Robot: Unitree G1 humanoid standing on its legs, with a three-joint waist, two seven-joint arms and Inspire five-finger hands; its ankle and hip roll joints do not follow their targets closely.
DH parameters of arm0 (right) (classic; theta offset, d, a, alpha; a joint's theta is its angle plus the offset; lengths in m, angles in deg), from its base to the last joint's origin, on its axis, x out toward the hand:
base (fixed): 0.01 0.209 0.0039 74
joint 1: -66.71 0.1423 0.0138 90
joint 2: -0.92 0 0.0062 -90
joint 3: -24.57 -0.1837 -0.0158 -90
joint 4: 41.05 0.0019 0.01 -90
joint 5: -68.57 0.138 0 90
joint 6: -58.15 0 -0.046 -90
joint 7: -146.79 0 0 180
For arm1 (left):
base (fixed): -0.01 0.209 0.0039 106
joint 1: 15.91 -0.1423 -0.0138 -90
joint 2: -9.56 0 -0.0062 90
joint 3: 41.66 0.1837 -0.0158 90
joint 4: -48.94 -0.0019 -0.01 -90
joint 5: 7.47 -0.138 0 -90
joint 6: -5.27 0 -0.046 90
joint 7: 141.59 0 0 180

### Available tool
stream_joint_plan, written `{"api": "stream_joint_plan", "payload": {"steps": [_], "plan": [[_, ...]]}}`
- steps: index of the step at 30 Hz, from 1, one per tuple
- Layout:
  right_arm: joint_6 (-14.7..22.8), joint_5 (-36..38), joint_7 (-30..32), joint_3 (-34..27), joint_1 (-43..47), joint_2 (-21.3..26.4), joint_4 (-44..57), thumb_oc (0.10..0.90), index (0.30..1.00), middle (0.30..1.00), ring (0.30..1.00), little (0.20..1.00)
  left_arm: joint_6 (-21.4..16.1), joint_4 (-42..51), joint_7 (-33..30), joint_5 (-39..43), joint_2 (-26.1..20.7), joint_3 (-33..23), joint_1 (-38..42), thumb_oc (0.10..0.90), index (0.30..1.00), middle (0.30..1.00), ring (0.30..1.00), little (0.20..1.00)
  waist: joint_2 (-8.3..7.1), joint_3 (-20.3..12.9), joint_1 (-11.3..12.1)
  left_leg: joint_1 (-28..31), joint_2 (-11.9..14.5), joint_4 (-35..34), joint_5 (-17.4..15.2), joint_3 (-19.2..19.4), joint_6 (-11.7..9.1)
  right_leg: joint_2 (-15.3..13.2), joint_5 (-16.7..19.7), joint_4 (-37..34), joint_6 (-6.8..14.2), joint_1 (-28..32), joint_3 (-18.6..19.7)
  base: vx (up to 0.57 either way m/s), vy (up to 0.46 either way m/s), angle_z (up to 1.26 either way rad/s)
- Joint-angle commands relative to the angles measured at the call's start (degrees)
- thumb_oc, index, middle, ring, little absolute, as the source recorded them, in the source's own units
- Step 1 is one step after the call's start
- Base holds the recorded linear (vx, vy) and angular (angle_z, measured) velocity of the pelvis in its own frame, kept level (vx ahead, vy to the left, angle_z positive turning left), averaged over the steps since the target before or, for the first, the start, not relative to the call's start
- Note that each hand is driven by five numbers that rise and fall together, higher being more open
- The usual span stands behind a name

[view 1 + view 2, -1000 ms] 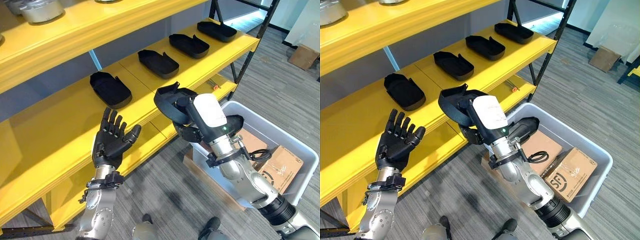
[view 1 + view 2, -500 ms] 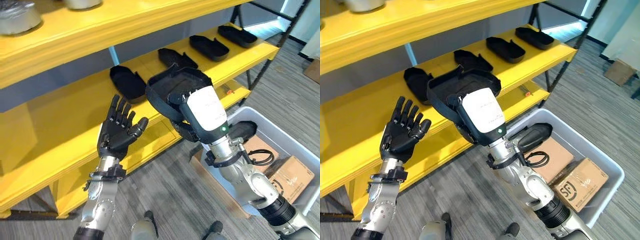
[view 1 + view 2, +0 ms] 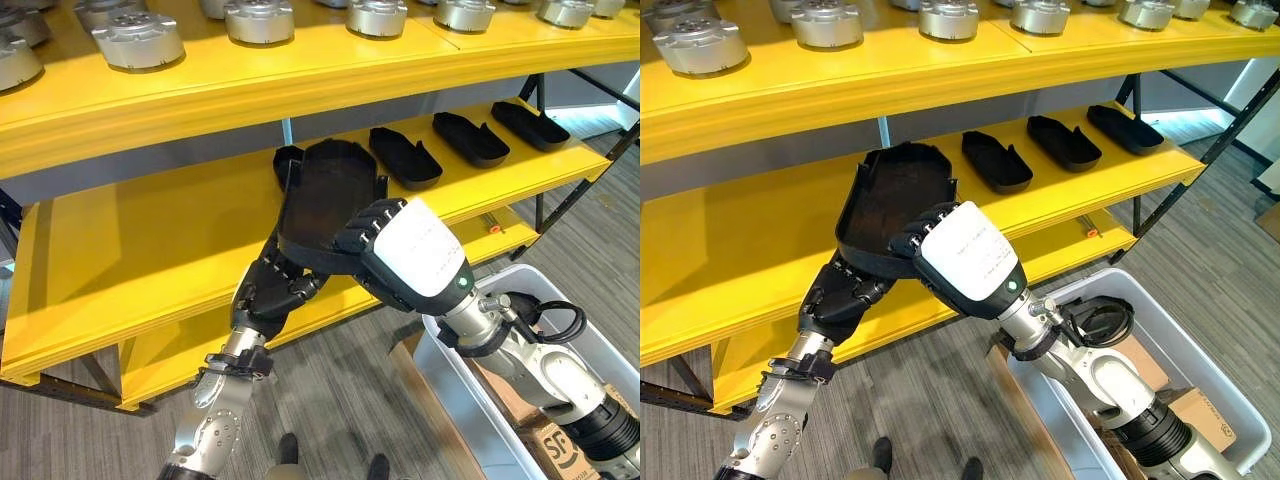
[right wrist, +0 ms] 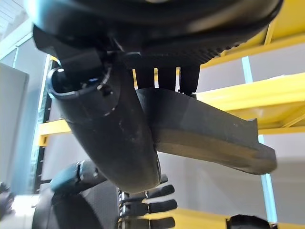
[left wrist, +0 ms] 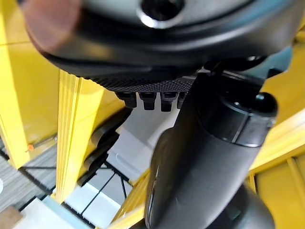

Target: Move parts from the plastic box to the shelf.

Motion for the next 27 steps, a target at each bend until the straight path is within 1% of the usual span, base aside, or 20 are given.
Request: {"api": "stream_joint_plan", "payload": {"steps": [1, 2, 3, 4, 5, 6, 7, 10, 11, 15, 17, 18, 19, 20, 22, 23, 24, 25, 26, 27], "plan": [[1.82, 2.43, 6.32, -0.30, 7.22, -3.58, 3.76, 0.400, 0.300, 0.300, 0.300, 0.300, -7.18, 4.83, 1.49, 1.90, -2.70, -2.51, 4.13, 0.900, 1.000, 1.000, 1.000, 1.000, -1.58, -3.54, -0.38, 3.00, -2.46, 2.48, -9.40, 4.70, 0.46, -0.69, -5.69, 3.09, 1.35, -1.19, 5.04, 0.00, -0.063, 0.41], [1.82, 2.43, 6.32, -0.30, 7.22, -3.58, 3.76, 0.400, 0.300, 0.300, 0.300, 0.300, -7.18, 4.83, 1.49, 1.90, -2.70, -2.51, 4.13, 0.900, 1.000, 1.000, 1.000, 1.000, -1.58, -3.54, -0.38, 3.00, -2.46, 2.48, -9.40, 4.70, 0.46, -0.69, -5.69, 3.09, 1.35, -1.19, 5.04, 0.04, -0.091, 0.17], [0.57, 1.18, 5.70, 0.43, 8.00, -4.22, 3.97, 0.400, 0.300, 0.300, 0.300, 0.300, -6.36, 5.29, 0.76, 2.07, -2.78, -2.87, 3.90, 0.900, 1.000, 1.000, 1.000, 1.000, -1.45, -3.00, -0.51, 2.76, -1.82, 4.38, -9.80, 7.14, 0.39, -0.77, -6.67, 4.41, 0.94, -0.75, 2.92, 0.03, -0.076, 0.16], [0.20, 0.87, 5.56, 0.50, 8.09, -4.30, 4.07, 0.400, 0.300, 0.300, 0.300, 0.300, -6.10, 5.30, 0.98, 1.87, -2.74, -2.76, 4.01, 0.900, 1.000, 1.000, 1.000, 1.000, -1.49, -2.95, -0.70, 2.74, -1.48, 4.88, -9.88, 8.31, 0.34, -0.93, -6.75, 4.52, 0.89, -0.64, 2.27, 0.02, -0.087, 0.37], [-0.69, 0.33, 4.66, 0.30, 8.28, -4.52, 4.23, 0.400, 0.300, 0.300, 0.300, 0.300, -5.44, 5.42, 1.55, 1.74, -2.73, -2.36, 4.42, 0.900, 1.000, 1.000, 1.000, 1.000, -1.59, -2.85, -1.26, 2.70, -0.47, 6.12, -10.05, 11.47, 0.21, -1.39, -6.84, 4.87, 0.78, -0.46, 0.70, -0.03, -0.008, 0.58], [-1.31, -0.12, 4.02, 0.05, 8.22, -4.34, 4.31, 0.400, 0.300, 0.300, 0.300, 0.300, -5.16, 5.41, 2.13, 2.02, -2.75, -1.96, 4.71, 0.900, 1.000, 1.000, 1.000, 1.000, -1.64, -2.78, -1.83, 2.85, 0.28, 6.93, -10.31, 13.63, 0.22, -1.71, -6.92, 5.23, 0.69, -0.51, -0.28, -0.03, 0.011, 0.80], [-1.18, -0.01, 3.85, 0.00, 8.23, -4.24, 4.19, 0.400, 0.300, 0.300, 0.300, 0.300, -4.98, 5.63, 2.08, 2.07, -2.77, -1.90, 4.76, 0.900, 1.000, 1.000, 1.000, 1.000, -1.53, -2.68, -1.91, 2.77, 0.77, 7.12, -10.30, 13.62, 0.25, -1.83, -7.16, 5.89, 0.60, -0.64, -0.56, -0.01, 0.057, 0.99], [0.45, -0.32, 4.73, 1.15, 9.12, -3.68, 3.08, 0.400, 0.300, 0.300, 0.300, 0.300, -5.90, 6.01, 1.85, 1.98, -3.04, -1.29, 4.51, 0.900, 1.000, 1.000, 1.000, 1.000, -1.32, -2.34, -1.80, 2.80, 3.73, 7.41, -9.09, 11.75, -0.56, -2.32, -7.90, 7.96, 0.03, -1.15, 0.04, 0.04, 0.116, 0.81], [1.06, -0.48, 4.87, 1.33, 9.38, -3.50, 2.94, 0.400, 0.300, 0.300, 0.300, 0.300, -6.25, 6.16, 1.42, 1.86, -2.99, -1.10, 4.32, 0.900, 1.000, 1.000, 1.000, 1.000, -1.18, -2.41, -1.90, 3.00, 5.31, 7.01, -7.81, 11.30, -1.19, -2.48, -8.24, 8.34, -0.12, -1.14, 0.35, 0.09, 0.216, 0.22], [1.43, -0.30, 4.34, 1.12, 8.95, -2.09, 4.29, 0.400, 0.300, 0.300, 0.300, 0.300, -6.22, 6.66, 0.97, 2.59, -2.84, -0.90, 3.38, 0.900, 1.000, 1.000, 1.000, 1.000, -0.11, -2.65, -2.74, 3.56, 13.49, 4.91, 1.92, 11.37, -4.14, -3.88, -9.81, 10.82, -0.50, -1.49, -0.32, 0.11, 0.316, -0.02], [1.95, -0.28, 4.24, 0.89, 8.64, -1.03, 4.38, 0.400, 0.300, 0.300, 0.300, 0.300, -7.32, 6.00, 1.39, 3.02, -2.71, -0.72, 3.06, 0.900, 1.000, 1.000, 1.000, 1.000, -0.05, -2.34, -3.20, 2.77, 16.70, 4.77, 6.22, 11.01, -4.98, -5.40, -10.53, 12.84, -0.78, -2.10, -0.73, 0.11, 0.428, 0.09], [1.96, -0.22, 4.34, 0.91, 8.64, -0.70, 4.21, 0.400, 0.300, 0.300, 0.300, 0.300, -7.72, 5.54, 1.68, 2.86, -2.42, -0.53, 2.97, 0.900, 1.000, 1.000, 1.000, 1.000, 0.05, -2.13, -3.49, 2.44, 17.57, 4.89, 7.18, 11.08, -5.16, -6.13, -11.07, 14.27, -0.83, -2.47, -1.06, 0.10, 0.434, 0.10], [2.33, -0.17, 4.79, 0.72, 8.53, -0.04, 4.13, 0.400, 0.300, 0.300, 0.300, 0.300, -8.14, 5.11, 1.79, 2.96, -2.45, -0.32, 2.98, 0.900, 1.000, 1.000, 1.000, 1.000, 0.34, -2.03, -4.01, 2.64, 17.92, 4.98, 6.73, 12.14, -5.15, -7.04, -11.63, 15.81, -0.66, -2.91, -1.78, 0.13, 0.443, 0.08], [2.70, 0.10, 5.33, 0.52, 8.32, 0.69, 4.05, 0.400, 0.300, 0.300, 0.300, 0.300, -8.42, 4.71, 1.35, 2.84, -2.42, -0.04, 3.29, 0.900, 1.000, 1.000, 1.000, 1.000, 0.97, -2.04, -4.47, 3.26, 17.98, 4.35, 5.32, 13.60, -5.01, -8.20, -12.27, 17.95, -0.21, -3.53, -2.86, 0.16, 0.455, 0.16], [2.39, -0.18, 5.60, 0.44, 7.70, 1.07, 4.14, 0.400, 0.300, 0.300, 0.300, 0.300, -8.07, 4.42, 0.86, 1.94, -2.43, 0.12, 3.70, 0.900, 1.000, 1.000, 1.000, 1.000, 1.68, -1.88, -4.58, 3.88, 16.65, 3.84, 3.09, 14.16, -4.64, -9.54, -13.09, 20.69, 0.16, -4.38, -2.74, 0.26, 0.556, 0.50], [0.96, -0.16, 5.82, 0.36, 7.53, 0.34, 2.16, 0.400, 0.300, 0.300, 0.300, 0.300, -7.10, 2.87, 1.47, 1.28, -2.47, 0.56, 4.33, 0.900, 1.000, 1.000, 1.000, 1.000, 2.19, -1.99, -3.85, 4.57, 12.59, 4.46, -2.50, 13.63, -3.17, -10.86, -12.79, 21.64, 1.35, -3.94, -2.49, 0.33, 0.596, 0.85], [0.65, -0.58, 6.19, 0.17, 7.22, 0.08, 1.92, 0.400, 0.300, 0.300, 0.300, 0.300, -6.98, 2.63, 1.74, 1.28, -2.54, 0.51, 4.24, 0.900, 1.000, 1.000, 1.000, 1.000, 2.17, -1.99, -3.63, 4.85, 11.51, 4.70, -3.66, 13.28, -2.89, -11.30, -12.69, 21.71, 1.90, -3.65, -2.43, 0.37, 0.617, 1.23], [-0.57, -0.95, 6.15, -0.27, 6.55, -0.51, 1.44, 0.400, 0.300, 0.300, 0.300, 0.300, -6.95, 2.14, 2.15, 0.84, -2.87, 0.44, 4.06, 0.900, 1.000, 1.000, 1.000, 1.000, 2.35, -2.25, -3.20, 4.79, 10.05, 4.94, -4.64, 12.81, -2.26, -11.82, -11.73, 21.09, 2.76, -3.43, -2.41, 0.30, 0.436, 1.10], [-1.59, -1.05, 6.42, -0.96, 5.67, -1.79, 0.21, 0.400, 0.300, 0.300, 0.300, 0.300, -6.31, 2.15, 3.27, 0.41, -3.67, -0.31, 3.91, 0.900, 1.000, 1.000, 1.000, 1.000, 2.16, -2.38, -2.23, 5.50, 7.28, 4.64, -5.76, 11.57, -1.01, -13.11, -9.87, 19.66, 4.78, -2.71, -2.14, 0.26, 0.385, 0.79], [-1.72, -0.71, 6.25, -1.06, 5.48, -1.91, 0.15, 0.400, 0.300, 0.300, 0.300, 0.300, -6.37, 2.18, 3.47, 0.19, -3.78, -0.40, 3.84, 0.900, 1.000, 1.000, 1.000, 1.000, 2.12, -2.40, -2.12, 5.57, 6.98, 4.56, -5.85, 11.42, -0.88, -13.34, -9.63, 19.47, 5.02, -2.63, -2.12, 0.21, 0.292, 0.35]]}}
